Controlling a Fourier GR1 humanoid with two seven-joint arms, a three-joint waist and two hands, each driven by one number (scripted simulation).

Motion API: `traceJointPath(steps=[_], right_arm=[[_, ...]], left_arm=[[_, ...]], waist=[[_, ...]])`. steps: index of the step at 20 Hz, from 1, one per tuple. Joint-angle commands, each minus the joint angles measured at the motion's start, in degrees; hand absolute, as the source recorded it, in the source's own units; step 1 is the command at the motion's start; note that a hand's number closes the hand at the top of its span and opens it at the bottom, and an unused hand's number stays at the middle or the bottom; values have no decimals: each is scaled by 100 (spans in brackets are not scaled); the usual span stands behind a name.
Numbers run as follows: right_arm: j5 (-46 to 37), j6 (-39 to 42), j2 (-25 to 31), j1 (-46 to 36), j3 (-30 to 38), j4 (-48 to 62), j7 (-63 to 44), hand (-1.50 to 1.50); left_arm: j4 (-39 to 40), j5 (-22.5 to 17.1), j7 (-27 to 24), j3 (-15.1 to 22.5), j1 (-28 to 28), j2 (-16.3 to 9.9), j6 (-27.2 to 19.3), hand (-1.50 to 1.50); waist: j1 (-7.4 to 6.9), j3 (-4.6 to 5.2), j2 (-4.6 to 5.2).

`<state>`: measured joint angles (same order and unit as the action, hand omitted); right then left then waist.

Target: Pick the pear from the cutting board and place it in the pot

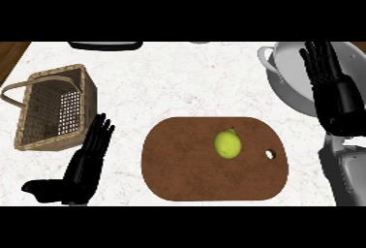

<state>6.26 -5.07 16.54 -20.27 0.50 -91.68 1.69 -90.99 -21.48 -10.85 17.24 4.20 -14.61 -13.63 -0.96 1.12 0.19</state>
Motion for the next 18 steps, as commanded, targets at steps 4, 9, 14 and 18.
traceJointPath(steps=[4,9,14,18], right_arm=[[-1179,-906,475,511,41,-1383,-735,150],[-2734,-1944,1152,1627,856,-533,-1802,-150],[-4604,-2805,-130,2092,-894,-2436,-2585,-150],[-6161,-2260,-440,2096,-1782,-3315,-3746,-150]], left_arm=[[-9,397,-220,-466,-14,-224,-441,0],[-93,517,-32,-575,-79,-280,-749,0],[-71,880,-15,-154,-257,-29,-877,0],[31,816,-15,-204,-292,-64,-689,0]], waist=[[249,-99,-90],[758,-66,-96],[242,-92,-65],[160,-86,-57]])
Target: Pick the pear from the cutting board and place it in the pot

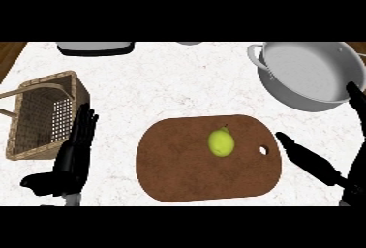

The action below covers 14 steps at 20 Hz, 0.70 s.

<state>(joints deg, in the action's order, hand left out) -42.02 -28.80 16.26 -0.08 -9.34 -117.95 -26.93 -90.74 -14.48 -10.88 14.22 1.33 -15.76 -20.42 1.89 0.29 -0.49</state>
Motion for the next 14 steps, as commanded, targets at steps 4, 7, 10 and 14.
traceJointPath(steps=[4,7,10,14], right_arm=[[-1828,1683,-452,101,-1187,-954,-2240,-150],[-1816,2600,-598,-42,-1571,-512,-2924,-150],[-1452,3547,-848,-264,-1734,-175,-3693,-150],[-1504,4252,-1497,-862,-1817,351,-4575,-150]], left_arm=[[112,64,29,25,-150,113,-2,0],[93,144,81,48,-275,59,8,0],[-33,154,25,181,-98,104,61,0],[224,156,-122,117,-203,129,172,0]], waist=[[-106,7,11],[-193,8,39],[-344,7,60],[-307,-7,68]])
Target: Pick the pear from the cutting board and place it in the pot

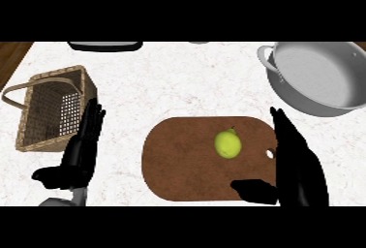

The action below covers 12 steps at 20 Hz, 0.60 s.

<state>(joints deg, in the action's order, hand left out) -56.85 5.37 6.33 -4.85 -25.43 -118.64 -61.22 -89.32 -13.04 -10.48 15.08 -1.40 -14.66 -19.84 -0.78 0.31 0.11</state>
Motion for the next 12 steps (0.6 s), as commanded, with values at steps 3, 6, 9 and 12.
traceJointPath(steps=[3,6,9,12], right_arm=[[213,1118,-612,-837,-95,610,-1620,-150],[505,705,-622,-1139,-99,1072,-1810,-150],[676,556,-626,-1653,-99,1510,-2015,-150],[804,1037,-628,-1434,430,1853,-1738,-150]], left_arm=[[-6,-49,61,-77,34,-23,91,0],[233,85,-5,-51,-217,140,17,0],[124,228,172,49,-249,211,-111,0],[21,42,267,-106,-259,106,38,0]], waist=[[-28,-18,-9],[15,-23,2],[-7,-25,-1],[16,-25,2]])
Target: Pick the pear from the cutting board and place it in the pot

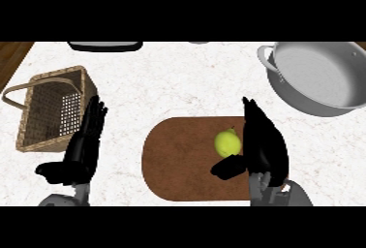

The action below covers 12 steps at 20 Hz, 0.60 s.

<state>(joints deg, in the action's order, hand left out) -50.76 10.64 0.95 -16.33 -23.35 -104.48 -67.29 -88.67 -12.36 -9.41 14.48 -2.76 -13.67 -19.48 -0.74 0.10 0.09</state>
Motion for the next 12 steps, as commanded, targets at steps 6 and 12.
traceJointPath(steps=[6,12], right_arm=[[461,129,-91,-257,18,674,-1332,-150],[393,-139,-91,-67,-114,976,-957,-150]], left_arm=[[-52,-68,-80,-187,178,-86,207,0],[-86,69,-59,-122,253,93,153,0]], waist=[[10,-5,-9],[50,-8,-14]])
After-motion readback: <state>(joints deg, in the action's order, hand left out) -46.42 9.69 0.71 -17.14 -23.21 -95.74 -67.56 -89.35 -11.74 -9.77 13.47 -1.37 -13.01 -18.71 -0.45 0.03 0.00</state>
